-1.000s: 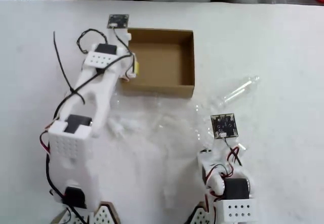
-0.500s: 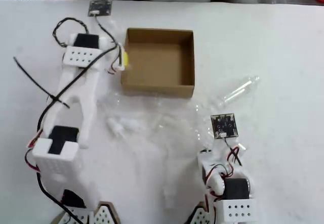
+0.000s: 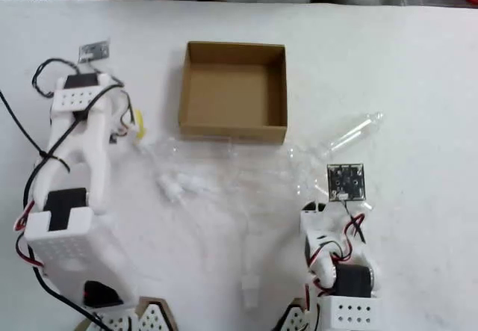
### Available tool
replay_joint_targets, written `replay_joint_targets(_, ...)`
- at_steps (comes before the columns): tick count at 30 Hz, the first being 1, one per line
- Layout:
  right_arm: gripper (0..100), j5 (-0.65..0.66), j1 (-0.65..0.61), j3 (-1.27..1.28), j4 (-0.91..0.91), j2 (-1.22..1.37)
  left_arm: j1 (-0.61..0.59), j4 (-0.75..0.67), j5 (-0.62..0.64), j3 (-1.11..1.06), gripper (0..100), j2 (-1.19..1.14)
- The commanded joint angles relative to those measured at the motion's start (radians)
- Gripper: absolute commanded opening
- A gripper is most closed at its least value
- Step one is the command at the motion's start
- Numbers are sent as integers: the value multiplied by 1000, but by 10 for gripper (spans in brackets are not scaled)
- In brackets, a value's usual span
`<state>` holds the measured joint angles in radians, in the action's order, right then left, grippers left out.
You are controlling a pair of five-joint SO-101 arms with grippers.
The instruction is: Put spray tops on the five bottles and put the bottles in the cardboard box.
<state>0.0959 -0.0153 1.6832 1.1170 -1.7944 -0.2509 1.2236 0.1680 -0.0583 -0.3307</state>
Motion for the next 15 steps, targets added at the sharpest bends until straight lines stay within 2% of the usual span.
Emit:
replay_joint_targets(1,18,11,1,8,-24,-7,-48,-95,-35,-66,199,67)
replay_joint_targets(6,18,18,53,8,-56,-8,-99,-153,-41,-137,199,67)
replay_joint_targets(11,18,204,232,8,-133,-8,-137,-226,-109,-203,199,68)
replay_joint_targets(15,18,219,298,5,-194,-2,-150,-245,-112,-250,201,128)
